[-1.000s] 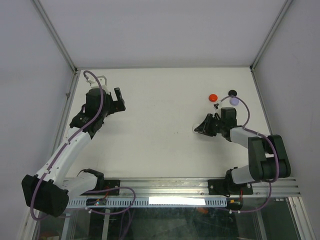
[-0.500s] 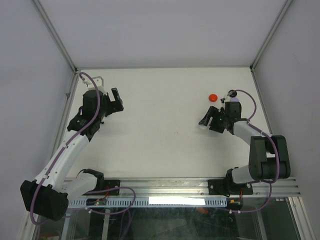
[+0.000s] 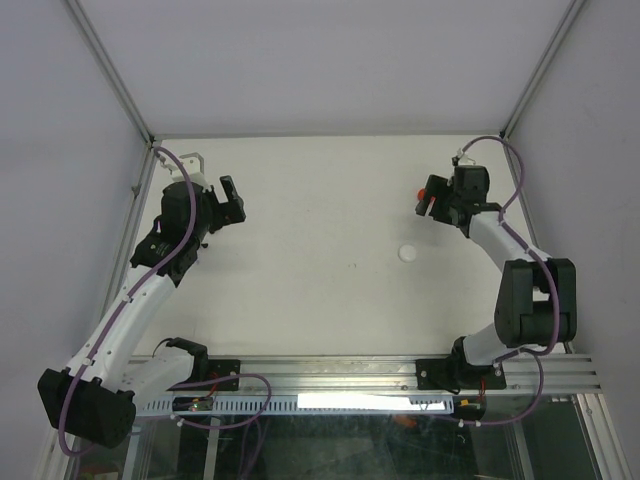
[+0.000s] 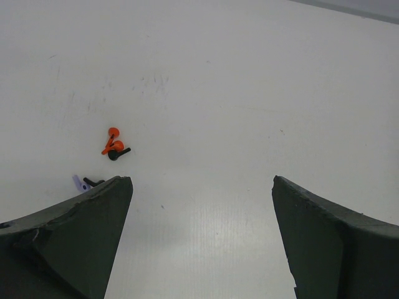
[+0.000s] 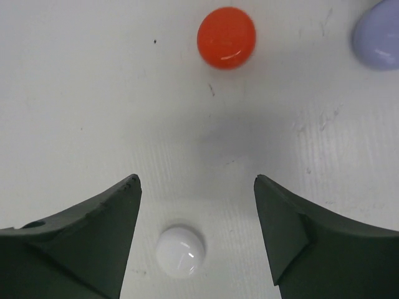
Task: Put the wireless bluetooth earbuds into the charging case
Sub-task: Pick up the charging case at the center of the board.
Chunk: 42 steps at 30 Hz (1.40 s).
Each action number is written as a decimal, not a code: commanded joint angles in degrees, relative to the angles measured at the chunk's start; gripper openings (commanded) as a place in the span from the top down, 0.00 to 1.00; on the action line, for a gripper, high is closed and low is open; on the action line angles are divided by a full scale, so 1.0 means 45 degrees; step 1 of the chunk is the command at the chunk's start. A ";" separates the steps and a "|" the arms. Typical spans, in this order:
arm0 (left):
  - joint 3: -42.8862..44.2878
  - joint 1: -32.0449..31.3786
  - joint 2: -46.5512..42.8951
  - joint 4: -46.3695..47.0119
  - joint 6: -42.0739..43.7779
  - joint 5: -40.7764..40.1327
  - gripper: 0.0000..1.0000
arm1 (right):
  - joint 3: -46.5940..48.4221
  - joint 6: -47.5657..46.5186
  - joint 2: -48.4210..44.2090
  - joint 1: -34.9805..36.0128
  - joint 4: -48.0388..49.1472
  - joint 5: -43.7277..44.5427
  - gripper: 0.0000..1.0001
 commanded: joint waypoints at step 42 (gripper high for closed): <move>-0.0134 0.0222 0.0255 0.0681 0.0145 0.2194 0.01 | 0.5475 -0.2464 0.5867 0.0893 -0.0405 0.1658 0.56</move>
